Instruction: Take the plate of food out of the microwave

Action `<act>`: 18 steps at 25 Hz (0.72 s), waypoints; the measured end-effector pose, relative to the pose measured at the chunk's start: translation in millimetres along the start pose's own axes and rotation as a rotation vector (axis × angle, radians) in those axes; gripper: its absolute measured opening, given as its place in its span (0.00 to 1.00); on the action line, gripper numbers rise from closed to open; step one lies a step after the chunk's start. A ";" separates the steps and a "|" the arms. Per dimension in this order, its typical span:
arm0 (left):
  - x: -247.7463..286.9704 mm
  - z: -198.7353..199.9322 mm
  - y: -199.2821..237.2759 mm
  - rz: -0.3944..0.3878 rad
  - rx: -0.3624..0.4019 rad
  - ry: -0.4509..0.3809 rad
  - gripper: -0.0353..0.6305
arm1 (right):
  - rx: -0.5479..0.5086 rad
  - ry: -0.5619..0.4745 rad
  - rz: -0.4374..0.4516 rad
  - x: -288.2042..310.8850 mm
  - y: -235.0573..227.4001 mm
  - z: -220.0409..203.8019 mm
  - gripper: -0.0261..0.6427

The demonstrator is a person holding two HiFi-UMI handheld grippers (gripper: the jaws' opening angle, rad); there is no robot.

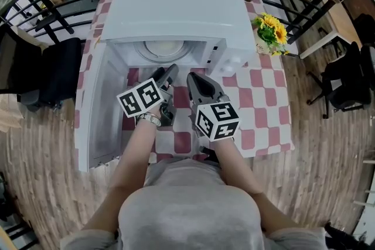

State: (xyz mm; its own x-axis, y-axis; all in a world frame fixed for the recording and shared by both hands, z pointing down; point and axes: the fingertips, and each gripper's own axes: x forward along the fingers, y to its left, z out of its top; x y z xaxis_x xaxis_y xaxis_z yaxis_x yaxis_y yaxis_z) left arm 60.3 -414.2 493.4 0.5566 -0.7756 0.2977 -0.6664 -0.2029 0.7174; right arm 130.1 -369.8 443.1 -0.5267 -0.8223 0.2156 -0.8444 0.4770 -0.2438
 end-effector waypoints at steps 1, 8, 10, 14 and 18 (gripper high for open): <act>2.8 -0.7 3.0 -0.001 -0.021 0.003 0.47 | 0.001 0.004 0.000 2.2 -0.9 -1.4 0.08; 18.8 -1.3 18.9 -0.032 -0.175 0.014 0.55 | 0.006 0.039 0.002 13.9 -5.4 -11.2 0.08; 22.4 -0.7 25.9 -0.033 -0.241 0.006 0.53 | 0.006 0.050 0.001 15.4 -6.7 -14.5 0.08; 25.8 0.9 51.8 0.054 -0.348 -0.030 0.53 | 0.001 0.073 0.000 16.4 -9.4 -20.0 0.08; 29.7 -4.1 78.8 0.162 -0.463 -0.040 0.54 | 0.003 0.091 -0.004 18.4 -13.3 -24.5 0.08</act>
State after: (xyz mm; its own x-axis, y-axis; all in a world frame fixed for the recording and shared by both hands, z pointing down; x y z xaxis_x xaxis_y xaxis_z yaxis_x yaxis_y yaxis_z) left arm 26.3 -450.8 561.3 0.4388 -0.7992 0.4108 -0.4472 0.2023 0.8712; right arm 129.2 -383.7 473.5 -0.5298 -0.7926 0.3018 -0.8465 0.4723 -0.2458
